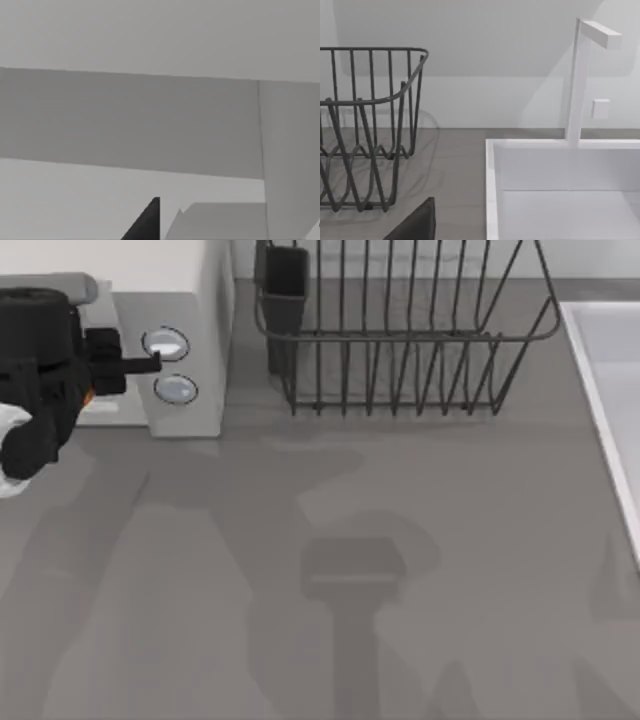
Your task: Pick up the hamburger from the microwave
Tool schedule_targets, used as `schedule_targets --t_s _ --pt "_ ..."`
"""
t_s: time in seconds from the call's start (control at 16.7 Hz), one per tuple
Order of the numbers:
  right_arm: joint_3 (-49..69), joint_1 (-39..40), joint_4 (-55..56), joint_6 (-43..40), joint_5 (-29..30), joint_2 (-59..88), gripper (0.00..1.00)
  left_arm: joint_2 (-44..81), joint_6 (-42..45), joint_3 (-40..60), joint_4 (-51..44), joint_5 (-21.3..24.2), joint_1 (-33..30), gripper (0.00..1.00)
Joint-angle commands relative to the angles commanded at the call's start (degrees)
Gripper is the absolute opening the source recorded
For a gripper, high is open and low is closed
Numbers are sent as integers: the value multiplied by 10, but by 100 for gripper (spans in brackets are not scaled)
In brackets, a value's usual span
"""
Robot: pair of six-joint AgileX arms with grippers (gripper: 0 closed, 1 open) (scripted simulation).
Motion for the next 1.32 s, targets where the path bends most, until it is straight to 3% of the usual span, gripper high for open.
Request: schedule_targets --t_s 0.3,0.72,1.32 --pt "0 0 0 0 0 0 100 -104 -13 -70 -30 -15 -79 0" --pt "0 0 0 0 0 0 100 -79 -11 -79 -9 -17 -78 0" --pt "0 0 0 0 0 0 100 158 -13 -153 322 -13 -82 0"
